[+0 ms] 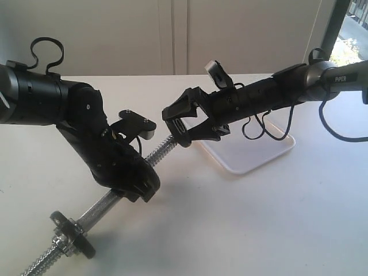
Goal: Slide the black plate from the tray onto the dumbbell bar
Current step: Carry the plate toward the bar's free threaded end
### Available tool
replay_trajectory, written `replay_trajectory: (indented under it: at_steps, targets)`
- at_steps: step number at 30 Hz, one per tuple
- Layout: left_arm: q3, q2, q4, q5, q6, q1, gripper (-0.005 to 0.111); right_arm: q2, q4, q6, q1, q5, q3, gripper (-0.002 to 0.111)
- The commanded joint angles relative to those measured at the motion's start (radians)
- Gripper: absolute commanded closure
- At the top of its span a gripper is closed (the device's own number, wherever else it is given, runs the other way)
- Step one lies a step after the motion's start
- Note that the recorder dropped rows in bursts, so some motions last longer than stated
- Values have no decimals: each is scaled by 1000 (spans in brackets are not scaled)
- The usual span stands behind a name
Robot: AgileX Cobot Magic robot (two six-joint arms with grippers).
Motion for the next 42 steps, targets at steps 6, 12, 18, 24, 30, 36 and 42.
replay_trajectory:
  at_steps: [6, 12, 18, 24, 30, 36, 42]
  targets:
    - [-13, -45, -44, -28, 19, -4, 107, -4, 112, -18, -3, 77, -5, 108]
    - [-13, -45, -45, -29, 19, -4, 107, -4, 112, -18, -1, 85, -5, 108]
    - [-13, -45, -51, -32, 19, -4, 107, -4, 97, -3, 13, 82, -5, 108]
    - [-13, -45, -63, -32, 19, -4, 107, -4, 95, -12, 29, 71, -5, 108]
    - [-13, -45, -63, -30, 19, -4, 107, -4, 83, -29, -1, 61, -5, 108]
    - [-13, -45, -63, -30, 19, -4, 107, -4, 105, -1, -59, 92, -5, 108]
    - [-13, -45, -63, -47, 19, -4, 107, -4, 106, 15, -73, 92, -5, 108]
